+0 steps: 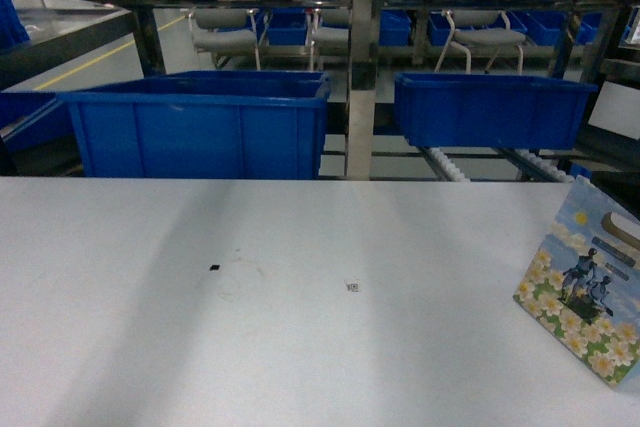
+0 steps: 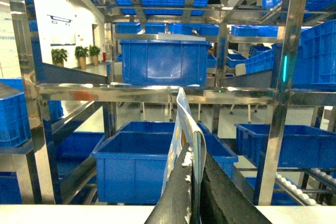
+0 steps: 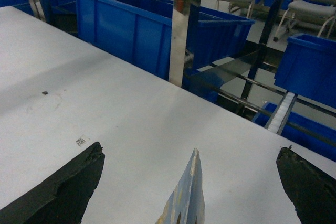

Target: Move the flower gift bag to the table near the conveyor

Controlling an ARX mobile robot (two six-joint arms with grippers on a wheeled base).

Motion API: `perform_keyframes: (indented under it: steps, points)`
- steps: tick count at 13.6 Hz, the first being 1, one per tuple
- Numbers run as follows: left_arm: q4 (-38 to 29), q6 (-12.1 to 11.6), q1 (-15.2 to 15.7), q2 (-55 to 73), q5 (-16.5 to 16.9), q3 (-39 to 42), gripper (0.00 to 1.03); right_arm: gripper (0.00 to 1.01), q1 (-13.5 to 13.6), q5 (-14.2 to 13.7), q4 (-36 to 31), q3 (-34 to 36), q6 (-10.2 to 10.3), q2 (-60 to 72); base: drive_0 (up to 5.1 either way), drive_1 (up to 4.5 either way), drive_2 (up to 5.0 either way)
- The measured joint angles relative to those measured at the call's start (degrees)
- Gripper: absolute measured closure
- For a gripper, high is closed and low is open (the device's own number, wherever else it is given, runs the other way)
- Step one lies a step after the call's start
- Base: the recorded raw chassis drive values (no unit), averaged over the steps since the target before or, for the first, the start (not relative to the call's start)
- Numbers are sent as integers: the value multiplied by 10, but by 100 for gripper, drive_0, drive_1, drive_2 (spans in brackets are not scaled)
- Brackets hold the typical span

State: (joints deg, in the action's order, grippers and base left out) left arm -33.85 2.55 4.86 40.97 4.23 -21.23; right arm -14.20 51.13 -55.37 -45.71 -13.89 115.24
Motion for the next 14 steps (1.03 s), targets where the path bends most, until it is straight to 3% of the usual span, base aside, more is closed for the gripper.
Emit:
perform_keyframes:
  steps: [2, 4, 5, 6, 8, 11, 12, 14]
  points:
    - [0, 0, 0, 0, 0, 0, 101, 3, -1, -46, -28, 35, 35, -40, 0, 0, 0]
    - [0, 0, 0, 0, 0, 0, 101, 3, -14, -126, -37, 74, 69, -111, 0, 0, 0]
    - [0, 0, 0, 0, 0, 0, 101, 3, -24, -170, -34, 97, 71, -152, 0, 0, 0]
    - [0, 0, 0, 0, 0, 0, 101, 3, -33, -195, -7, 116, 78, -195, 0, 0, 0]
    - [0, 0, 0, 0, 0, 0, 101, 3, -33, -207, 51, 157, 83, -286, 0, 0, 0]
    - [0, 0, 0, 0, 0, 0, 101, 3, 0, -253, 135, 234, 88, -445, 0, 0, 0]
    - [0, 0, 0, 0, 0, 0, 101, 3, 4, -276, 174, 254, 87, -495, 0, 0, 0]
    - [0, 0, 0, 0, 0, 0, 101, 3, -1, -287, 220, 298, 78, -574, 0, 0, 0]
